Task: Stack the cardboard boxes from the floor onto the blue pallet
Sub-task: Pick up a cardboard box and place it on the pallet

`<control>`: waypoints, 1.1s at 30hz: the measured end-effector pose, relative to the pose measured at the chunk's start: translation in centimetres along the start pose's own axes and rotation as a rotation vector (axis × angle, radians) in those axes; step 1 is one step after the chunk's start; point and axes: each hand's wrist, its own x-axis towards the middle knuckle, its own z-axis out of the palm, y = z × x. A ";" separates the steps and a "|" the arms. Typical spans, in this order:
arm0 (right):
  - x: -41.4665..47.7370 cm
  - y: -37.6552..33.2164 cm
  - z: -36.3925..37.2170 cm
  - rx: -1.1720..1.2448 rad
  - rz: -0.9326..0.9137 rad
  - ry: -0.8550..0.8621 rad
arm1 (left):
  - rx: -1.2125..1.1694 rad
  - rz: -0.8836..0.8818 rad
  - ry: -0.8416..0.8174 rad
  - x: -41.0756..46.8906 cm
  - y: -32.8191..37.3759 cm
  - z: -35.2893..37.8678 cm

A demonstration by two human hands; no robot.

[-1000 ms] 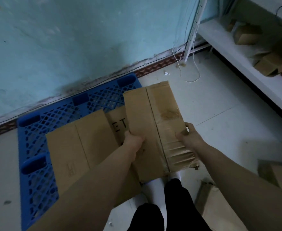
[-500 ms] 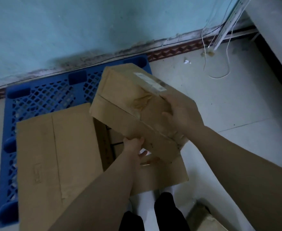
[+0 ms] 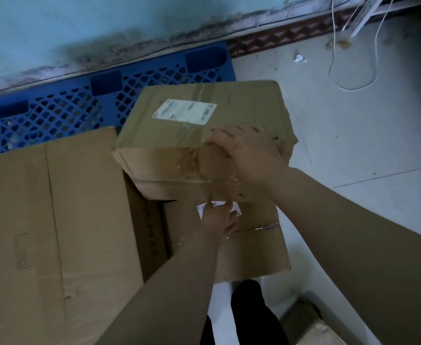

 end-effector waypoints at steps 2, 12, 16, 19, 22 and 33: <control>-2.2 -0.3 1.5 -0.010 -0.002 -0.056 | 0.042 -0.024 -0.037 -0.6 0.0 -1.0; -8.5 -0.1 5.2 0.220 0.411 0.005 | 0.644 0.349 0.388 -5.6 4.5 -7.2; -8.4 0.3 4.7 0.128 0.793 0.008 | 1.077 0.745 0.648 -5.4 5.9 -9.1; -8.1 1.6 5.6 0.309 0.939 -0.097 | 1.367 0.702 0.419 -4.0 5.7 -9.2; -7.1 2.7 6.1 0.320 0.873 -0.084 | 1.405 0.638 0.408 -3.0 5.6 -9.2; -2.2 2.7 5.2 0.322 0.718 -0.156 | 1.274 0.534 0.474 -2.7 7.3 -9.7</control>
